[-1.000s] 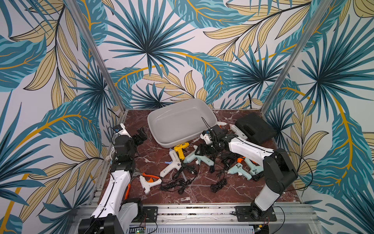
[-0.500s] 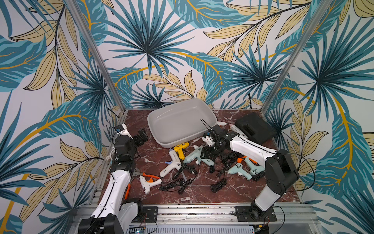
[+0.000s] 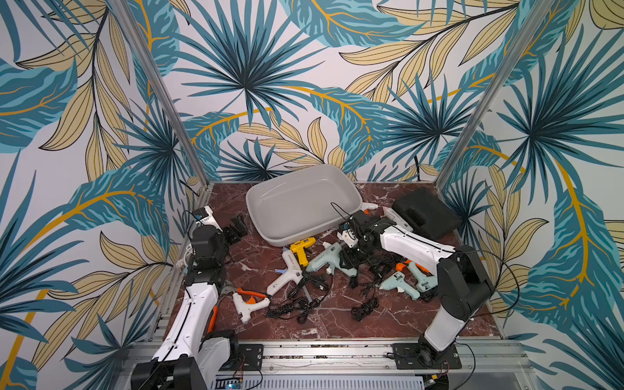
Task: Put the hot melt glue gun into the storage box
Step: Pick up the hot melt adhesive gun from the center of the board.
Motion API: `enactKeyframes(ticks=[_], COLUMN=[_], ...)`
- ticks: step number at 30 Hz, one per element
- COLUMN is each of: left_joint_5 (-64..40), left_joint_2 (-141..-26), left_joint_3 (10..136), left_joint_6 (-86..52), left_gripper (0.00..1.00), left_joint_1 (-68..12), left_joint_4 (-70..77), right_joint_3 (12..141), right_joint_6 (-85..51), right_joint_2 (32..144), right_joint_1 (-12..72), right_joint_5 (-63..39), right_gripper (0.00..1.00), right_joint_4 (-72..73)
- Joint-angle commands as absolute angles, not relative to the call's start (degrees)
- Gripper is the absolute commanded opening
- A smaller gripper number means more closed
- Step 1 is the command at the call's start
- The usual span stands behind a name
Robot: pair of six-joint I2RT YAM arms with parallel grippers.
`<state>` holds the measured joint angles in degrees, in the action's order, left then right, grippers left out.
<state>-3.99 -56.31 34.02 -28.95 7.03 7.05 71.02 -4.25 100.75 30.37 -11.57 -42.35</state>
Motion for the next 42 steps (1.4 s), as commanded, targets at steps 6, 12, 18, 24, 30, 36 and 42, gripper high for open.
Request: enactKeyframes(ticks=[6, 12, 18, 24, 30, 36, 42], left_joint_5=[-3.6, -3.7, -4.2, -5.0, -4.9, -4.7, -4.7], left_joint_2=[-56.5, -57.2, -57.4, -57.6, -57.6, -57.5, -57.2], left_joint_3=[35.9, 36.2, 36.3, 36.3, 36.0, 35.9, 35.8], left_joint_6=[-28.0, -28.1, -28.4, -28.4, -28.4, -28.4, -28.5], left_gripper=[1.0, 1.0, 1.0, 1.0, 1.0, 1.0, 1.0], left_joint_1=[7.6, 7.7, 7.9, 8.0, 8.1, 8.3, 8.4], left_joint_4=[7.3, 8.0, 8.4, 8.9, 8.8, 8.6, 8.6], right_joint_3=[69.1, 69.2, 69.3, 70.9, 72.0, 72.8, 72.8], right_joint_6=[-3.8, -3.0, -3.0, -2.8, -2.0, -1.5, -1.7], right_joint_2=[100.1, 100.4, 102.2, 105.3, 107.9, 107.0, 102.1], right_joint_1=[32.1, 35.1, 37.6, 40.0, 41.4, 42.3, 42.6], right_joint_5=[-7.3, 0.3, 7.1, 11.2, 14.4, 17.1, 21.9], right_gripper=[0.61, 0.62, 0.63, 0.63, 0.63, 0.53, 0.3], right_joint_4=[-40.3, -41.3, -42.3, -42.1, -41.5, -41.3, -41.3])
